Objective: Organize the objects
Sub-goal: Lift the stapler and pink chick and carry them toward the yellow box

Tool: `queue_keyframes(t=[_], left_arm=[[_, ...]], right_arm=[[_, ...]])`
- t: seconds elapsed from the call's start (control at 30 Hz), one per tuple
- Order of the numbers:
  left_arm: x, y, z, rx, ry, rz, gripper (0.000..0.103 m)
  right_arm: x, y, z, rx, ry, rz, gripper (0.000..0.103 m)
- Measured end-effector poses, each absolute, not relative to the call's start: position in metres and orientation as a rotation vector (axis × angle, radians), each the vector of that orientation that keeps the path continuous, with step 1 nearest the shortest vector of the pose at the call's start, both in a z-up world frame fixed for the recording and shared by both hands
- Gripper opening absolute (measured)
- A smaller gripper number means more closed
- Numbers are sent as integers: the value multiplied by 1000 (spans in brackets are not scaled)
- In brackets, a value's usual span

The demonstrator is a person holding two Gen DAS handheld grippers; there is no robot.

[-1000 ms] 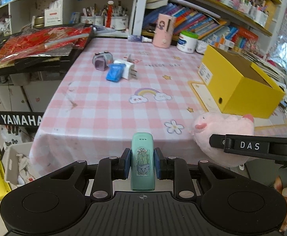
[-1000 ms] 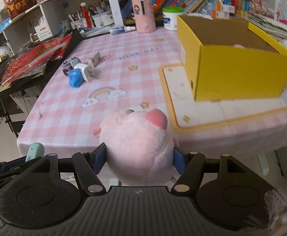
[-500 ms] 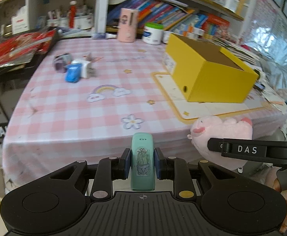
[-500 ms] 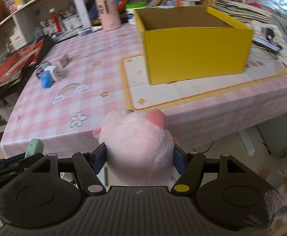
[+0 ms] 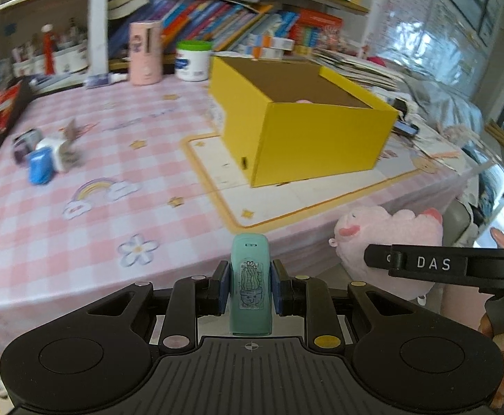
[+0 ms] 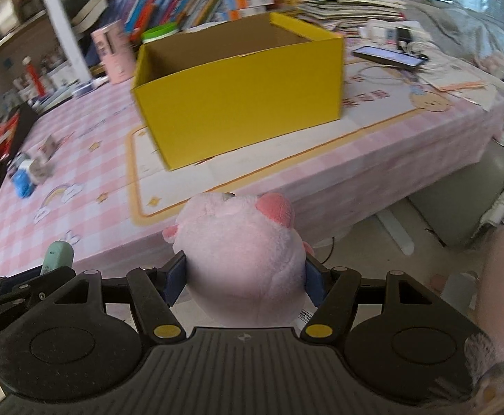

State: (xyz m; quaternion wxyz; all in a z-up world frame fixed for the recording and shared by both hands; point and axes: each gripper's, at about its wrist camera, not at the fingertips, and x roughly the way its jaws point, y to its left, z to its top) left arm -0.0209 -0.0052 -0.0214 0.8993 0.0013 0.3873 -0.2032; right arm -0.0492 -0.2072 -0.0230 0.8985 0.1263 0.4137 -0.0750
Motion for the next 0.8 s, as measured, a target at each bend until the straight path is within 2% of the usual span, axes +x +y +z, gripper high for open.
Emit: queue_keyframes(t=[0.43,0.8], left_arm=[[7,-34,-12,13,776,-444,23],[31,-62,11,10,677,-482,23]], right_arm=[[-23,-239,-19,282,849,-180,65],[5,-258,-3,244,818,-155,65]])
